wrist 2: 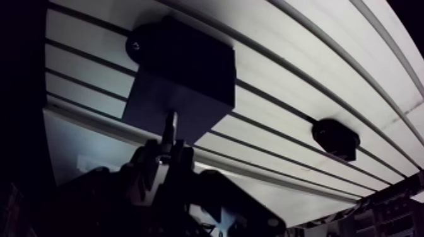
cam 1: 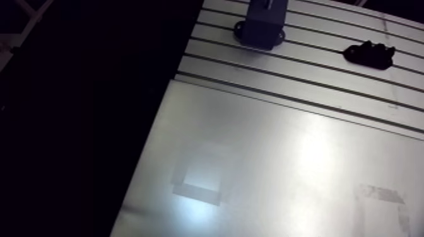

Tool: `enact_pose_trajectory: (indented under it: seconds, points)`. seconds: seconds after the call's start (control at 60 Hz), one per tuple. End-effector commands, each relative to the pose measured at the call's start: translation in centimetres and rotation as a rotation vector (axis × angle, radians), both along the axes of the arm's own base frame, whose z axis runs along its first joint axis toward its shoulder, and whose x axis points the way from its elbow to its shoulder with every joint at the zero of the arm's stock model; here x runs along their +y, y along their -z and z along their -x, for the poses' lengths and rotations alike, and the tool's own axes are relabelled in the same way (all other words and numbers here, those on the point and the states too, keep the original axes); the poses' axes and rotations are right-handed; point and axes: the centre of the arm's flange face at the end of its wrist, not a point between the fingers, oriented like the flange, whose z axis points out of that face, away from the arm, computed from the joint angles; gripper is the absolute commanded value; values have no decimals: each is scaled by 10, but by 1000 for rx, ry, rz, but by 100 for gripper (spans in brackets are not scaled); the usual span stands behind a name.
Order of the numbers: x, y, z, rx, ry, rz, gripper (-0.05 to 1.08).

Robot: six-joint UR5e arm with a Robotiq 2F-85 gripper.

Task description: Pick up the M10 bolt and insert it into the hole until fully seated.

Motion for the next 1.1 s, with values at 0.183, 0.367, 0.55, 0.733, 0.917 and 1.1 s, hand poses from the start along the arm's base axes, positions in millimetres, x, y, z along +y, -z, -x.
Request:
enact_pose_trajectory:
  seconds: [0.183,0.367,0.55,0.733,0.917,1.1]
  points:
    - [-6,0,-5,0,-16,-13,107]
    - [-7,1,-6,1,-32,-19,90]
    - [-10,3,-8,9,-43,-31,0]
    - [-9,0,-6,27,-41,-27,0]
    - [-5,-7,-1,43,-33,-24,0]
    - [11,-37,4,89,3,-5,0]
